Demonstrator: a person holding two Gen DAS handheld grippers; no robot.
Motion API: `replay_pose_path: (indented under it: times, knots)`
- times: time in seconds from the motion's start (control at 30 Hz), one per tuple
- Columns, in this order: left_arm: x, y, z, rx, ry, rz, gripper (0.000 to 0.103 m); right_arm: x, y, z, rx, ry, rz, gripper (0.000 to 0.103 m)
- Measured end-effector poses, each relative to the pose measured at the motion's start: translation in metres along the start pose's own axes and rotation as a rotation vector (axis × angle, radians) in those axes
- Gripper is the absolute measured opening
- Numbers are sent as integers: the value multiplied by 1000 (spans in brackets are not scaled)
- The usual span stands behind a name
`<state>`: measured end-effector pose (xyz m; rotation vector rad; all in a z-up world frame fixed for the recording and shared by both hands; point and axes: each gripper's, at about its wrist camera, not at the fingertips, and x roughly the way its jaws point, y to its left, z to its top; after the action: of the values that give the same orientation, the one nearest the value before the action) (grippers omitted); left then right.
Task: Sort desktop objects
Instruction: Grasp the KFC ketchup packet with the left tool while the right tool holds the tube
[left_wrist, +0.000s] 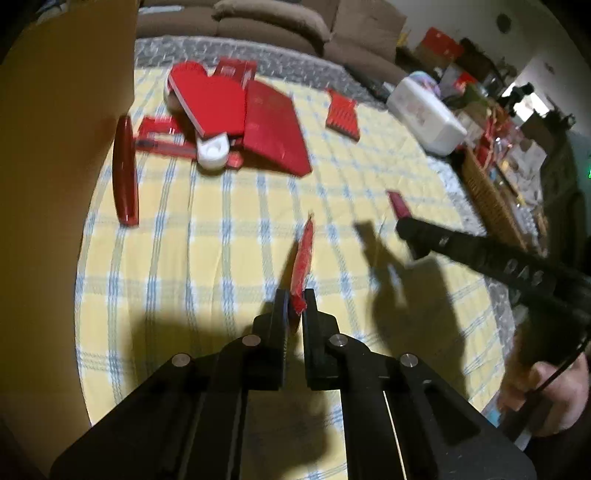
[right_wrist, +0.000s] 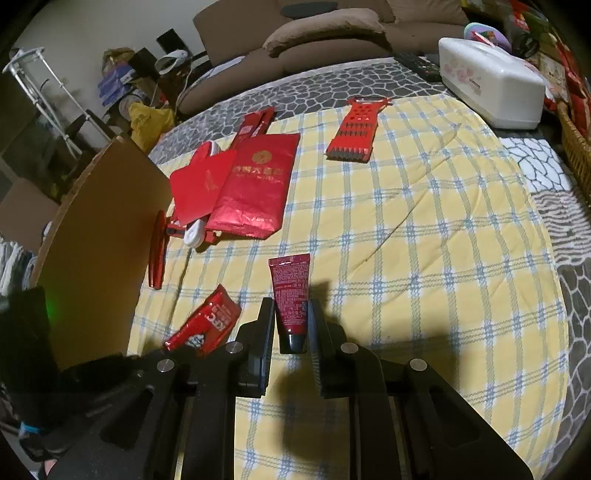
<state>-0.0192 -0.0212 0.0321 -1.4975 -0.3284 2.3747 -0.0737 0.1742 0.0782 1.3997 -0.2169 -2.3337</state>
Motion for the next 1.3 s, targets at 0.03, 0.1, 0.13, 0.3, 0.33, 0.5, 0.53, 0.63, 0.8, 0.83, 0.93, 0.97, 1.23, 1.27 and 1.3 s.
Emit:
replay_pose_path:
  times: [0.03,0.1,0.13,0.3,0.33,0.5,0.53,0.63,0.8,0.83,0.93,0.97,1.23,1.27,1.3]
  knots:
    - [5,3,-2,-8,19,7,8,1,-1,0,0,2,-1,17]
    - [10,7,-4,-19,34,15,14,1,-1,-1,2,7,-2,17]
    - [10,7,-6,-19,28,7,15,2,-2,-1,2,9,-4,17]
    - [14,-6,1,52,1,60,38,2,-2,-1,3,10,-4,17]
    - [16,-9,2,66,-2,68,37,2,-2,-1,2,10,-4,17]
    - [16,-9,2,72,-12,51,1,4,-1,-2,-7,11,-5,17]
    - [15,-7,2,61,-9,44,0,4,-1,-2,-8,10,-5,17]
    - [11,1,1,18,-2,6,0,4,2,-2,-12,10,-5,17]
    - [3,5,-1,5,-6,-12,0,0,10,-4,-23,3,-5,17]
    - [2,5,-1,4,-5,-12,0,-1,11,-5,-24,2,-7,17]
    - [8,2,4,0,20,21,2,-3,12,-6,-17,-1,-5,17]
    - [10,1,5,-6,21,27,11,-4,13,-7,-14,-5,-4,17]
    - [33,-39,11,149,12,106,54,-6,4,-6,9,-7,-9,17]
    - [37,-42,11,162,12,127,53,-7,4,-6,10,-7,-8,17]
    - [39,-45,11,177,-1,143,50,-8,3,-6,11,-8,-6,17]
